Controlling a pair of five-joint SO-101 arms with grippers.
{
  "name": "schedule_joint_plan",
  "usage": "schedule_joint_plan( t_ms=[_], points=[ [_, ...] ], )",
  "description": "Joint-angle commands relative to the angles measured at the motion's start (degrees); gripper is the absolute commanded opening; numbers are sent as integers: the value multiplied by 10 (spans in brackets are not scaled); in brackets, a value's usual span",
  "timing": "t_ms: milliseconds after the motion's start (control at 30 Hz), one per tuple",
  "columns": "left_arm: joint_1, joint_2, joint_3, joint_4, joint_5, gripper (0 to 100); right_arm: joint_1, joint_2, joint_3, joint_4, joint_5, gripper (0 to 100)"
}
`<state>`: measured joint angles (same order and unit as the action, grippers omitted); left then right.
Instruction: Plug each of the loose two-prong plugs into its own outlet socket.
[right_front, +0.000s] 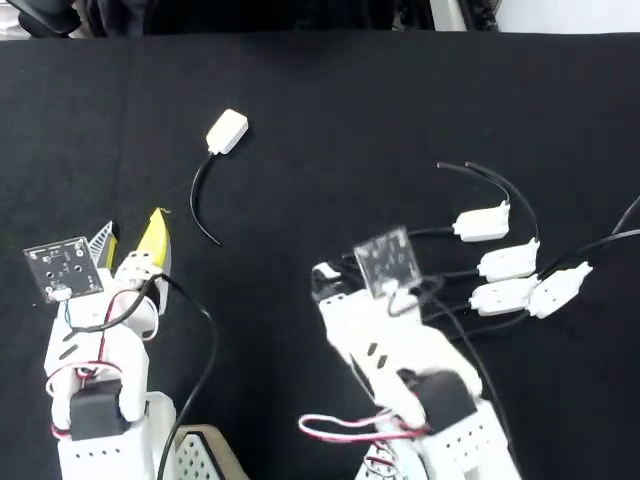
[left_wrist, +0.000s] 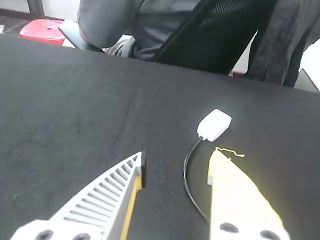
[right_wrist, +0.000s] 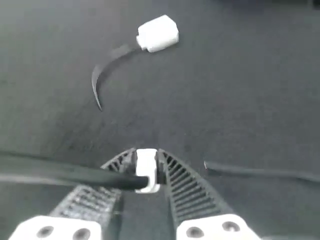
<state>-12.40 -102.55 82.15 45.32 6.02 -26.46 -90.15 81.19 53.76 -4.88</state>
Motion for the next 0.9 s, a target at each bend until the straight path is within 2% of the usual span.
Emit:
schedule_joint_plan(
  t_ms=[0,133,267,433,567,667,867],
  points=[
    [7,81,-18,-49,2,220,29,167,-80,-31,-2,11],
    [31,272,-78,-117,0,220,55,343,-130,-69,13,11],
    [55,484,-200,-132,-6,224,76,446,-167,-76,98,11],
    [89,738,-375,-100,-101,224,107,469,-179,-83,155,11],
    [108,898,-508,-54,-117,224,112,471,-178,-86,156,11],
    [109,992,-581,-46,-127,224,112,472,-178,-87,157,11],
    [103,1120,-686,-43,-213,225,109,473,-177,-87,193,11]
  ],
)
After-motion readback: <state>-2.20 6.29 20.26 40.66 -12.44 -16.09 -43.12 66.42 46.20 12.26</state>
